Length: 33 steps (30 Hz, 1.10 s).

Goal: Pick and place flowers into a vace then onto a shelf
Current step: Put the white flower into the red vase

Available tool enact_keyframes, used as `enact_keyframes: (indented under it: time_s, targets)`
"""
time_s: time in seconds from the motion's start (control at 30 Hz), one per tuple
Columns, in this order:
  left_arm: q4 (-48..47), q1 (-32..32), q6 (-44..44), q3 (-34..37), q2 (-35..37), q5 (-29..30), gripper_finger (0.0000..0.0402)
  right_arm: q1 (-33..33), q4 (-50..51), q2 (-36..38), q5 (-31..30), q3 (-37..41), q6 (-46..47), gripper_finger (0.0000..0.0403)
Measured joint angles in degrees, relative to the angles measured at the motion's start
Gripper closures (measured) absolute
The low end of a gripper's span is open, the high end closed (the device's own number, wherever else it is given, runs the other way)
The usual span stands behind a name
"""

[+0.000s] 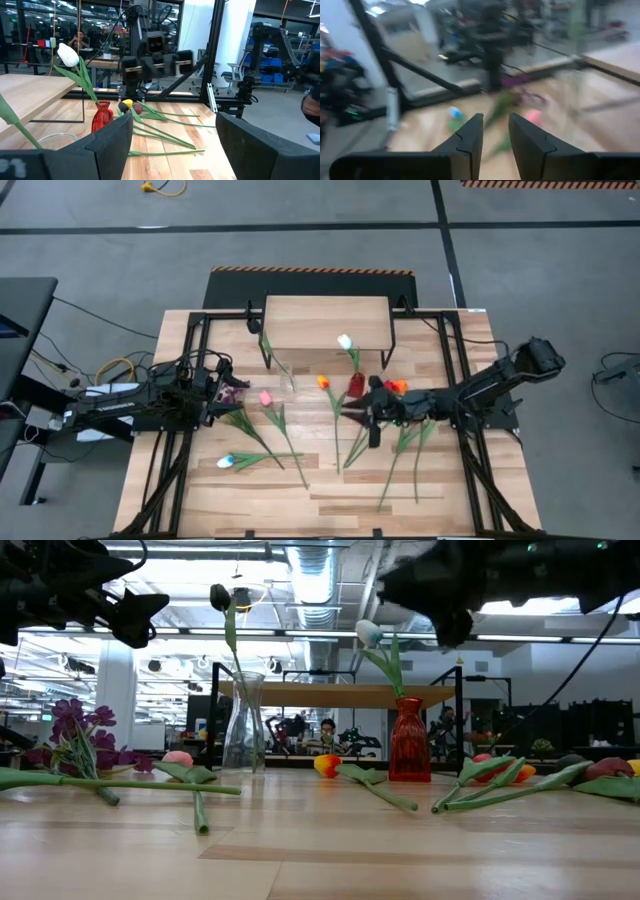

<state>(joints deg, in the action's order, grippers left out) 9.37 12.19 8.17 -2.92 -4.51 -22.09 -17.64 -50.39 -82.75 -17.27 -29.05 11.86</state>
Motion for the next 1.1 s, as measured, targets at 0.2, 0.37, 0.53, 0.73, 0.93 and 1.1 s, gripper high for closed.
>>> enact_keyframes:
  time_s: [0.2,0.37,0.53,0.73,0.93,1.1]
  targets:
    - [0.25,0.01,0.01,0.0,0.0,0.01,0.0126,-2.92,-7.78,-15.15,1.06,-8.37,-6.12,0.0317]
    - [0.26,0.0,0.02,0.0,0.02,0.02,0.0126,-3.11,-4.0,-26.18,2.01,-21.16,-16.67,0.0317]
    - [0.24,0.01,0.01,0.0,0.01,0.0,0.0126,-2.29,10.09,-31.27,2.34,-33.05,-22.22,0.0317]
    - [0.24,0.0,0.02,0.0,0.02,0.0,0.0126,0.62,33.55,-33.03,9.76,-45.0,-20.48,0.0317]
    - [0.35,0.0,0.0,0.0,0.0,0.08,0.0126,2.95,45.44,-32.95,17.97,-53.44,-20.45,0.0317]
    - [0.42,0.02,0.02,0.0,0.0,0.39,0.0126,3.49,51.58,-32.86,19.77,-57.81,-20.47,0.0317]
